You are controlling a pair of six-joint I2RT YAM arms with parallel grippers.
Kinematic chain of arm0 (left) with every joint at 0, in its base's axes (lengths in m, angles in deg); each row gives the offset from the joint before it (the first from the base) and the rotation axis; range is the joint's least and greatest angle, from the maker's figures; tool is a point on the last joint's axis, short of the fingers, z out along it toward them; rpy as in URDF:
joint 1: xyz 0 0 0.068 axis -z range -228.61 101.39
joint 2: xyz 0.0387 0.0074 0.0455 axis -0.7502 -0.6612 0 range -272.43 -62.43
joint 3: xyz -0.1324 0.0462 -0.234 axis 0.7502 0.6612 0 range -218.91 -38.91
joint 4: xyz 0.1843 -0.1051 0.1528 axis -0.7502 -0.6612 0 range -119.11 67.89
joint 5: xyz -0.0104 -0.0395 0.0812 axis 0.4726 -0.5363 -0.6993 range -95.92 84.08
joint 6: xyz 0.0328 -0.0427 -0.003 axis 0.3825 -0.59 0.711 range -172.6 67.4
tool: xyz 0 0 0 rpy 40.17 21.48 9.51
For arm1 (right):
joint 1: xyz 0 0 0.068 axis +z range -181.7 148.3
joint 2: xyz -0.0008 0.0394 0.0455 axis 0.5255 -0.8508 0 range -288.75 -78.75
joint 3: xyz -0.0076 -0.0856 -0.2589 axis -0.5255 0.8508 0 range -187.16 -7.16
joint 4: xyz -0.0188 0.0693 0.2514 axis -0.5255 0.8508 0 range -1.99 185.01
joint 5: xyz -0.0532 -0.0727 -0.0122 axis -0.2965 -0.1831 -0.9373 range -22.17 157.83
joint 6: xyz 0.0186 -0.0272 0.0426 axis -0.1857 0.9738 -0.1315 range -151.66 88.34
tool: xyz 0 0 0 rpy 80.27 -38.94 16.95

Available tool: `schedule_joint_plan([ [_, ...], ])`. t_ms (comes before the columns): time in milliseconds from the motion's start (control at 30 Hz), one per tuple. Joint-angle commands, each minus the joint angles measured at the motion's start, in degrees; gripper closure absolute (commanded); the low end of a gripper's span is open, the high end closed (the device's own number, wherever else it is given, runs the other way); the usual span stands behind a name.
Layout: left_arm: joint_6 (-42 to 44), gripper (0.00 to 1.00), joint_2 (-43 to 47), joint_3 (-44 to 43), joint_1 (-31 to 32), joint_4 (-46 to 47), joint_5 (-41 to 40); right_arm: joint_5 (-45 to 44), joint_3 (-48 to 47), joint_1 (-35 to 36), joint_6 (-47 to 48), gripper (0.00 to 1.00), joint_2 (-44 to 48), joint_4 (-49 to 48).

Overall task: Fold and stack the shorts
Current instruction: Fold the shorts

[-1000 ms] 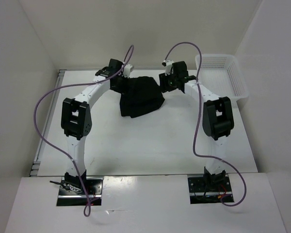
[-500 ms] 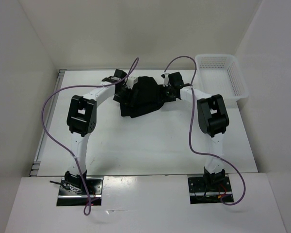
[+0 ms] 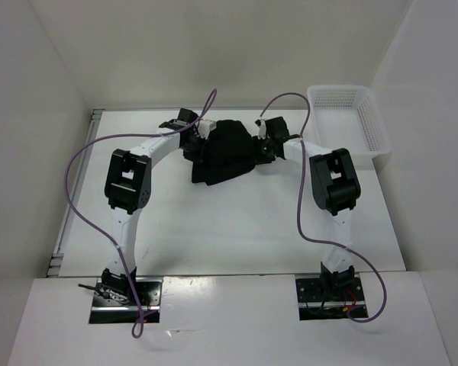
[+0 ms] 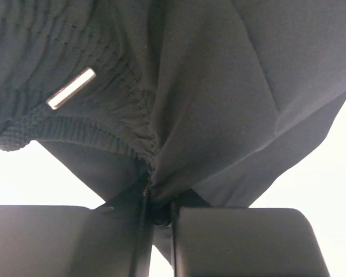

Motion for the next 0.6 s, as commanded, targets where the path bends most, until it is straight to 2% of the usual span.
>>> schedule_joint_plan([
  [0, 0.2, 0.87, 0.9, -0.5, -0.2, 0.8, -1.8, -0.4, -0.2, -0.1, -0.1, 0.78, -0.4, -1.1],
  [33, 0.2, 0.88, 1.5, -0.5, -0.2, 0.8, -2.6, -0.4, -0.2, -0.1, 0.7, 0.89, -0.4, -1.1],
  [133, 0.2, 0.89, 3.5, 0.2, 0.4, 0.8, -6.7, 0.1, -0.7, -0.1, 4.1, 1.0, 1.6, -0.4],
  [267, 0.2, 0.93, 6.8, 2.6, 1.0, -0.4, -9.6, 0.9, 3.4, -0.1, 8.5, 1.0, 7.3, 2.0],
  [367, 0.2, 0.97, 10.0, 5.6, 2.1, -1.5, -10.3, 1.5, 11.1, -0.1, 10.4, 1.0, 13.7, 4.2],
  [500, 0.2, 0.97, 16.6, 12.2, 4.8, -2.1, -13.0, 3.0, 18.7, 2.0, 16.5, 1.0, 21.9, 7.7],
  [567, 0.2, 0.93, 17.4, 15.2, 7.8, -4.7, -14.8, 4.4, 22.5, 4.2, 20.4, 0.99, 26.2, 9.8],
])
